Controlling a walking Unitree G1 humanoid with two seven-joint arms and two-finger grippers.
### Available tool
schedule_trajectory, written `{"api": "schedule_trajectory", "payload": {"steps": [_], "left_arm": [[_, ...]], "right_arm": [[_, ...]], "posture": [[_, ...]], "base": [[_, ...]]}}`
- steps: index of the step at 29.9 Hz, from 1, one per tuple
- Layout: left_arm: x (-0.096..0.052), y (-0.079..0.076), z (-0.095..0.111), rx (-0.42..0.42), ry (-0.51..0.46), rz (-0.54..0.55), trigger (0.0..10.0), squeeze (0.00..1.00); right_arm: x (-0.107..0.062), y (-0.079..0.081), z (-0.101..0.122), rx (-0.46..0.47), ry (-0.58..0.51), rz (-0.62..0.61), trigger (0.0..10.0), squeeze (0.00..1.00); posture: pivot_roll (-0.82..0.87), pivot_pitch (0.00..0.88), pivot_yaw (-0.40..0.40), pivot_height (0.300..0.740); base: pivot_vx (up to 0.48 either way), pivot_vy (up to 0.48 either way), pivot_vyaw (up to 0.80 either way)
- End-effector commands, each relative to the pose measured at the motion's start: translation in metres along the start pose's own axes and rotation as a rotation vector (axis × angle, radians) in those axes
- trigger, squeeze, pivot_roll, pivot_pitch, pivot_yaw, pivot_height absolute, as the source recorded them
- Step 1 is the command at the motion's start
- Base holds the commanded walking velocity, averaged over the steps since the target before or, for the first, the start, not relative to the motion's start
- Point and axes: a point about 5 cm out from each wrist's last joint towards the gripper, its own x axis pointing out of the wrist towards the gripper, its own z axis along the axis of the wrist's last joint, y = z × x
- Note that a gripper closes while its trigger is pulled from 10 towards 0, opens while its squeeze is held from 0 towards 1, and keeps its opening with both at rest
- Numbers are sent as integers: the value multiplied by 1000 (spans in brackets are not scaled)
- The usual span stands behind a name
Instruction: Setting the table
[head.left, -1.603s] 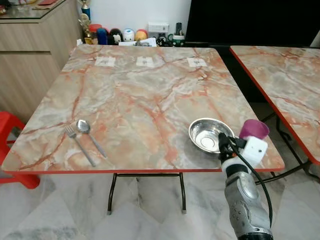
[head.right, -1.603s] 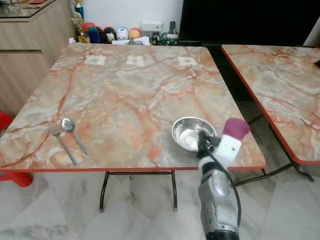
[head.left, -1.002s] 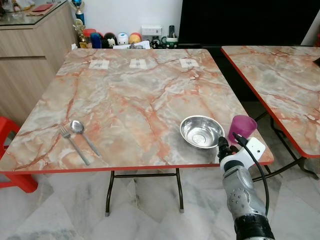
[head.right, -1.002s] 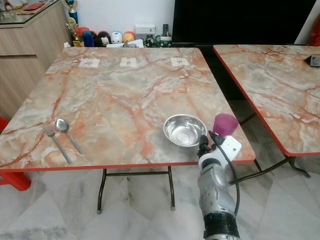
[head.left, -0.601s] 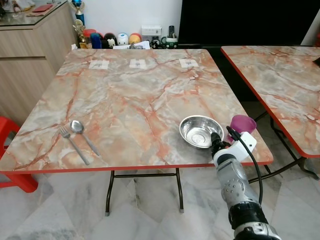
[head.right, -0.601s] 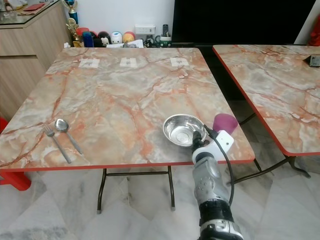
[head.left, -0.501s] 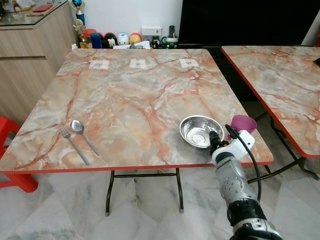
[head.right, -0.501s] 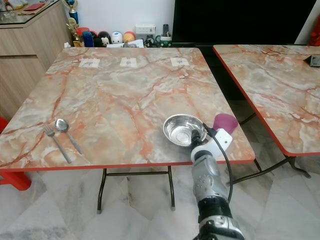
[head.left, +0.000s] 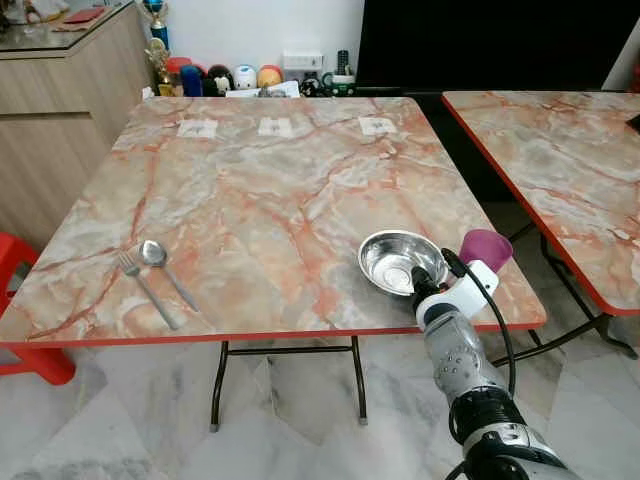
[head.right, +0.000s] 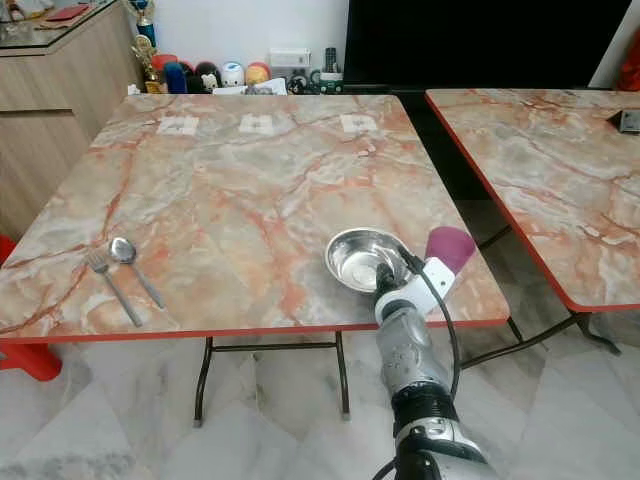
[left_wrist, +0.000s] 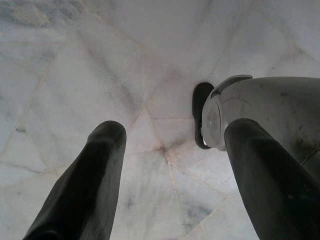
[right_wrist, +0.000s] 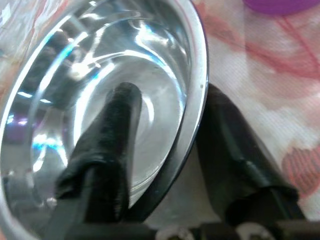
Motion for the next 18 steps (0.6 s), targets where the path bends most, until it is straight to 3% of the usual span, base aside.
{"api": "schedule_trajectory", "payload": {"steps": [1,18], "left_arm": [[-2,-1,-8,-10,25,-3,10000,0],[-2,0,-8,-4,27,-5,10000,0]], "right_arm": [[1,0,1,10,0,-6,0,0],[2,2,0,19,-6,6,0,0]], "posture": [[55,97,-31,740],[58,100,-30,740]], "base": [[0,0,0],[0,0,0]]}}
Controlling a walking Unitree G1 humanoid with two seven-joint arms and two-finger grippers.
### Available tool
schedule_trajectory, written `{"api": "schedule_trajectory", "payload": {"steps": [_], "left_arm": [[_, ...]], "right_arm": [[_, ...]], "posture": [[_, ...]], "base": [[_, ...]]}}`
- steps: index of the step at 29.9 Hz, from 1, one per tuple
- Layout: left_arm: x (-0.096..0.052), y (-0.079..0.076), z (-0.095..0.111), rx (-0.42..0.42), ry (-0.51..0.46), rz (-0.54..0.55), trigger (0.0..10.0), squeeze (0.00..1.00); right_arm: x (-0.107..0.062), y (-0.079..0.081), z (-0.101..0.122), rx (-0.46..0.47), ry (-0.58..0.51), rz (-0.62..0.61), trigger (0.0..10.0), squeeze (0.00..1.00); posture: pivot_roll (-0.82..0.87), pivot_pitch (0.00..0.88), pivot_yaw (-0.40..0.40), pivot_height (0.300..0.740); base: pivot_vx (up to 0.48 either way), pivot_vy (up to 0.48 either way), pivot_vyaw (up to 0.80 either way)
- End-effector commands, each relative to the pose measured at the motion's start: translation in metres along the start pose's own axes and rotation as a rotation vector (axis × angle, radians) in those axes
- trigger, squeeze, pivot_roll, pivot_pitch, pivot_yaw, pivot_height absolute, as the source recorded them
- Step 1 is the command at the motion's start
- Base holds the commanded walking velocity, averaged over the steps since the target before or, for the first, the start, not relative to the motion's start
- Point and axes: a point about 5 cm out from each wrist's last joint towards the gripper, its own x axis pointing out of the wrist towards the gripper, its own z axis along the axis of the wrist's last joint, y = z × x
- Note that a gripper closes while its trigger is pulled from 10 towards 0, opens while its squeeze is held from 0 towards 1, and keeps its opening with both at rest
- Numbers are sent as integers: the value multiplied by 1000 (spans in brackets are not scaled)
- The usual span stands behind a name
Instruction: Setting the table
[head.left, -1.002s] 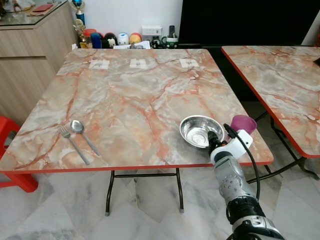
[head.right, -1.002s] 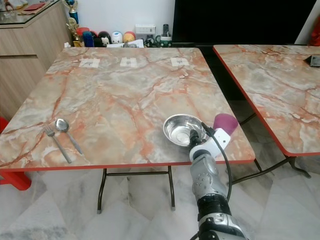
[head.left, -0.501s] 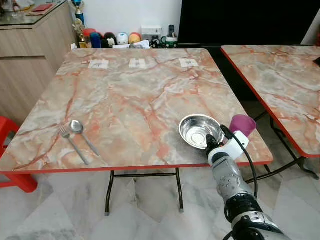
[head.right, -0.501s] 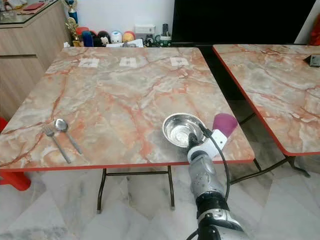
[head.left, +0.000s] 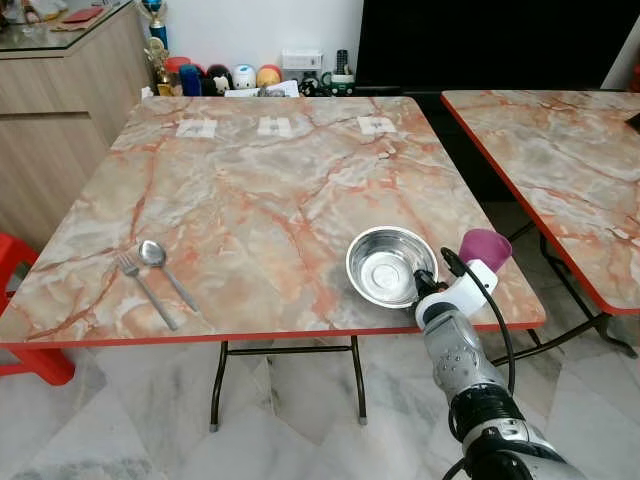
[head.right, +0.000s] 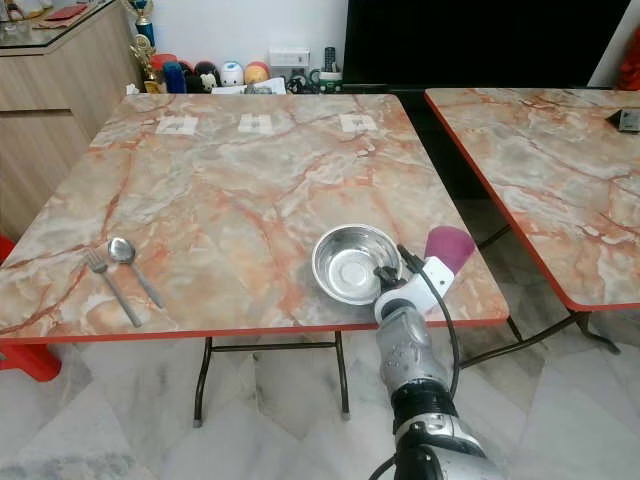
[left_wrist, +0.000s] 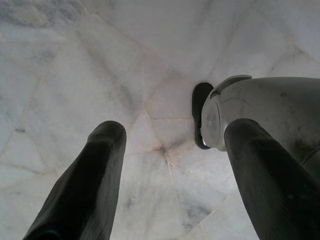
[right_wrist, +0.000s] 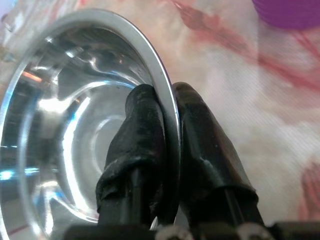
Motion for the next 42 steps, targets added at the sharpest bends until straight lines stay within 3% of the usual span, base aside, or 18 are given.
{"api": "schedule_trajectory", "payload": {"steps": [1,4,8,14,15,16,17,22,28,42], "left_arm": [[-3,0,-8,-3,27,-4,10000,0],[-3,0,-8,2,26,-3,10000,0],[-3,0,-8,10,25,-1,10000,0],[-2,1,-8,27,26,7,10000,0],[-2,1,-8,31,28,8,10000,0],[-2,1,-8,35,30,8,10000,0],[-2,2,-8,39,31,7,10000,0],[-2,2,-7,66,30,4,10000,0],[-2,2,-7,87,31,7,10000,0],[-2,1,-8,103,38,5,10000,0]], "right_arm": [[-1,-5,-5,13,6,-16,0,0],[-3,1,1,31,-67,42,0,0],[-10,10,12,127,-184,139,0,0],[-25,24,28,162,-319,288,0,0],[-29,26,32,162,-343,313,3333,0],[-30,27,34,158,-355,323,3333,0],[-32,29,36,153,-369,335,10000,0],[-46,39,52,60,-471,409,10000,0],[-60,52,70,41,-544,476,10000,0],[-65,48,74,35,-558,452,10000,0]], "posture": [[56,100,-29,740],[56,100,-29,740],[53,100,-28,740],[52,100,-27,740],[45,100,-26,740],[45,100,-26,740],[43,99,-25,740],[41,91,-23,740],[34,81,-23,740],[34,65,-20,740]], "base": [[0,0,0],[0,0,0],[0,0,0],[0,0,0],[0,0,0],[0,0,0],[0,0,0],[0,0,0],[0,-465,0],[0,-480,0]]}}
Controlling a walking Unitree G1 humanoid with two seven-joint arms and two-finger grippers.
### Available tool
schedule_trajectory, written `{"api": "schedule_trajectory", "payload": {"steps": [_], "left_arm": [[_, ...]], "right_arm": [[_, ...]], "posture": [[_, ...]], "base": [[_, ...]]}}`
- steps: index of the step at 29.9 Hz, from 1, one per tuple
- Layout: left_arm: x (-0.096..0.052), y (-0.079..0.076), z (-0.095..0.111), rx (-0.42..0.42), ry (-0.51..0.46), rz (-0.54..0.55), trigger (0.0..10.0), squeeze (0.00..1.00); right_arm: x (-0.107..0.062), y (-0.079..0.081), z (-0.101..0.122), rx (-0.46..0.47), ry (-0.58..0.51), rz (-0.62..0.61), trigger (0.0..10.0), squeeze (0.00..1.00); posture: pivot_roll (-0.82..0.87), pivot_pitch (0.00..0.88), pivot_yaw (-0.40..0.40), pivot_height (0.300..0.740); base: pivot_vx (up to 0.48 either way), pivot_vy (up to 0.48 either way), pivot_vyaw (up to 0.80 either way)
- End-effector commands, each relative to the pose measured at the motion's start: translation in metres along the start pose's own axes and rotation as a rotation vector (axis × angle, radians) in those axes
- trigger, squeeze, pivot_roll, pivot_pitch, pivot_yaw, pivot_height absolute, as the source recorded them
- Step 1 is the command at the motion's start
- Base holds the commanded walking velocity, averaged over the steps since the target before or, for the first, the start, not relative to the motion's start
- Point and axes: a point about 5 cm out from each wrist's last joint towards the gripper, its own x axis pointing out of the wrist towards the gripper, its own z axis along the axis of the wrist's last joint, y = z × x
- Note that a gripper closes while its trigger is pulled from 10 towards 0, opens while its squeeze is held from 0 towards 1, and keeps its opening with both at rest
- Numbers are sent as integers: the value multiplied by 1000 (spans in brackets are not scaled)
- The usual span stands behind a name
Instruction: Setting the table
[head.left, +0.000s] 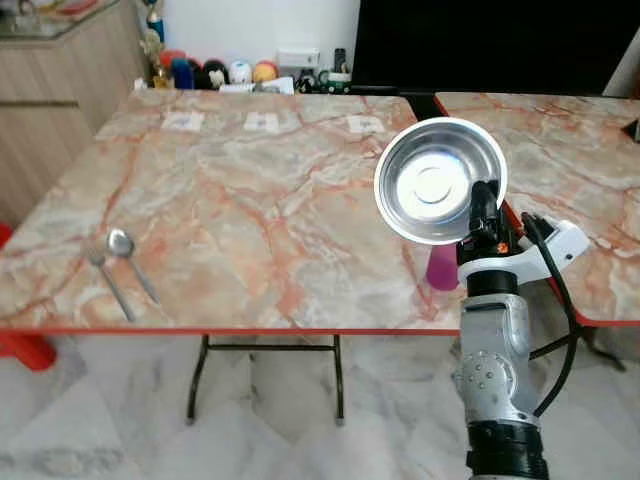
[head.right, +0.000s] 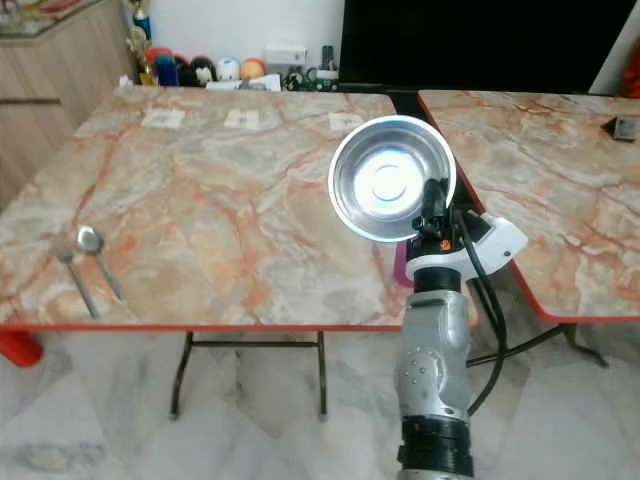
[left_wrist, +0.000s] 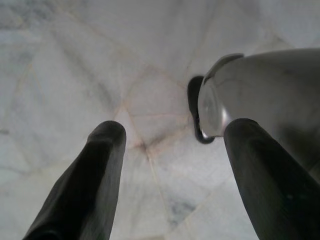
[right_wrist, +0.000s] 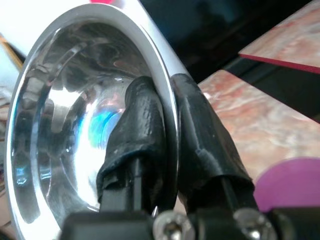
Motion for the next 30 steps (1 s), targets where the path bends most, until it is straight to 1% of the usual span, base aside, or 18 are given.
{"api": "schedule_trajectory", "payload": {"steps": [1,8,13,15,16,17,18,20,21,23,24,25,27,30], "left_arm": [[-2,-4,-8,4,31,-9,10000,0],[-2,-4,-7,5,31,-11,10000,0],[-2,-4,-7,6,33,-11,10000,0],[-2,-3,-7,5,34,-8,10000,0],[-2,-3,-7,4,34,-6,10000,0],[-2,-3,-7,4,34,-6,10000,0],[-2,-3,-7,4,34,-4,10000,0],[-1,-3,-7,4,34,-3,10000,0],[-1,-3,-7,4,33,-3,10000,0],[-1,-3,-6,3,32,-3,10000,0],[-1,-3,-6,3,31,-5,10000,0],[-1,-3,-6,4,31,-6,10000,0],[-1,-3,-6,3,31,-8,10000,0],[-1,-3,-6,4,31,-9,10000,0]], "right_arm": [[2,-1,12,-5,-49,-7,10000,0],[3,-10,17,-23,-59,-53,10000,0],[-3,-19,15,-52,-33,-77,10000,0],[-7,-26,15,-82,-23,-95,10000,0],[-11,-34,17,-140,-14,-114,10000,0],[-11,-34,17,-140,-14,-114,10000,0],[-15,-41,20,-206,-5,-126,10000,0],[-18,-49,23,-269,5,-148,10000,0],[-21,-58,26,-322,12,-178,10000,0],[-24,-65,28,-340,14,-203,10000,0],[-27,-72,31,-352,14,-236,10000,0],[-29,-75,32,-358,13,-250,10000,0],[-31,-79,34,-363,8,-269,10000,0],[-31,-78,34,-366,6,-269,10000,0]], "posture": [[34,70,-21,740],[29,79,-21,740],[30,81,-21,740],[30,81,-21,740],[31,86,-20,740],[31,86,-20,740],[31,86,-20,740],[24,90,-20,740],[24,90,-20,740],[20,93,-21,740],[18,94,-20,740],[18,94,-20,740],[15,97,-18,740],[13,100,-17,740]], "base": [[0,-480,0],[0,-480,0],[0,-480,0],[0,-480,0],[0,-480,0],[0,-480,0],[0,-480,0],[0,-480,0],[0,-480,0],[0,-480,0],[0,-480,0],[0,-480,0],[0,-480,0],[0,-480,0]]}}
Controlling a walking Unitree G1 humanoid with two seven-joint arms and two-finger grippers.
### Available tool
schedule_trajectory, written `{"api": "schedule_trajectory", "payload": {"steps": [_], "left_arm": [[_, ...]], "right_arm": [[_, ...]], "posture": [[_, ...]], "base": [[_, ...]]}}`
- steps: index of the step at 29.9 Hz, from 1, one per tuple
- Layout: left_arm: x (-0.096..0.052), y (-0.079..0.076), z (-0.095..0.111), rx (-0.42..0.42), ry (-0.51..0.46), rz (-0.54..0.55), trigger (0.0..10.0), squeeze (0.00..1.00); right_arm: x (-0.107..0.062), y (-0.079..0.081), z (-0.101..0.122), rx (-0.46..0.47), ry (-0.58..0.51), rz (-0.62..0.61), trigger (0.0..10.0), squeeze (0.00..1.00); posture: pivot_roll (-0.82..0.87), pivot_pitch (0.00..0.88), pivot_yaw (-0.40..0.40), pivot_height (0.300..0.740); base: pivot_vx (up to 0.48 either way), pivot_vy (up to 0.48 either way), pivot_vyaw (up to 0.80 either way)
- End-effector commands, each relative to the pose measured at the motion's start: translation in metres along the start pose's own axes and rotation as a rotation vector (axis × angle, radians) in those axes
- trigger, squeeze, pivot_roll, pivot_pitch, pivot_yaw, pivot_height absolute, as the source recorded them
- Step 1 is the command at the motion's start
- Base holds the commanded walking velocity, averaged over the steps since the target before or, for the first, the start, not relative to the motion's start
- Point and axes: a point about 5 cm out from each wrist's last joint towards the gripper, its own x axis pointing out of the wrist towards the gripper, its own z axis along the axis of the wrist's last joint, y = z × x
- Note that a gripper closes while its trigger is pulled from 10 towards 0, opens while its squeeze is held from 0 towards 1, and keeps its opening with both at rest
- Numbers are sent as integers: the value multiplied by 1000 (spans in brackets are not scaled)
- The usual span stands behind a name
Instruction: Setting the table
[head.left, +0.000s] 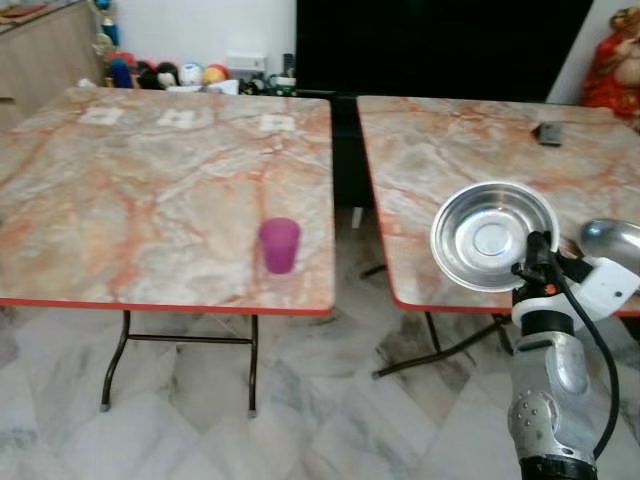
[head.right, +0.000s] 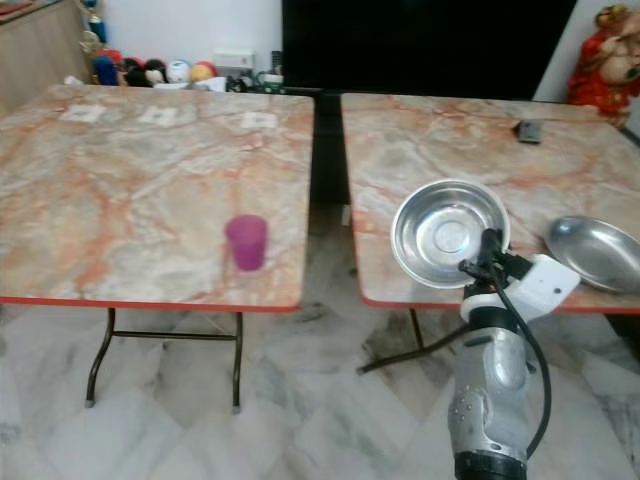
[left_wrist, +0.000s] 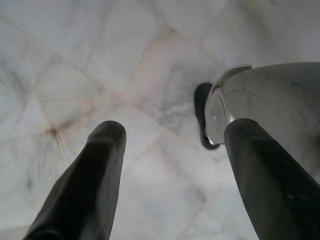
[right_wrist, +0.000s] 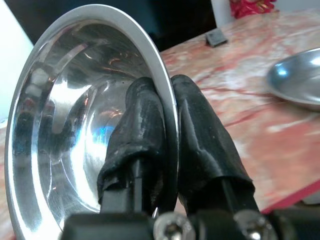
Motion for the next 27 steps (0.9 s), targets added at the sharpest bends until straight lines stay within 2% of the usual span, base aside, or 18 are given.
{"api": "schedule_trajectory", "payload": {"steps": [1,14,27], "left_arm": [[-2,-5,-8,0,33,-19,10000,0],[-2,-5,-8,-4,33,-16,10000,0],[-3,-7,-9,-43,24,-27,10000,0]], "right_arm": [[1,-4,6,-9,-25,-21,10000,0],[2,10,0,22,-20,-22,10000,0],[4,14,-2,43,-11,-40,10000,0]], "posture": [[13,100,-17,740],[14,106,-19,740],[12,108,-22,740]], "base": [[0,-480,0],[0,-469,0],[0,0,0]]}}
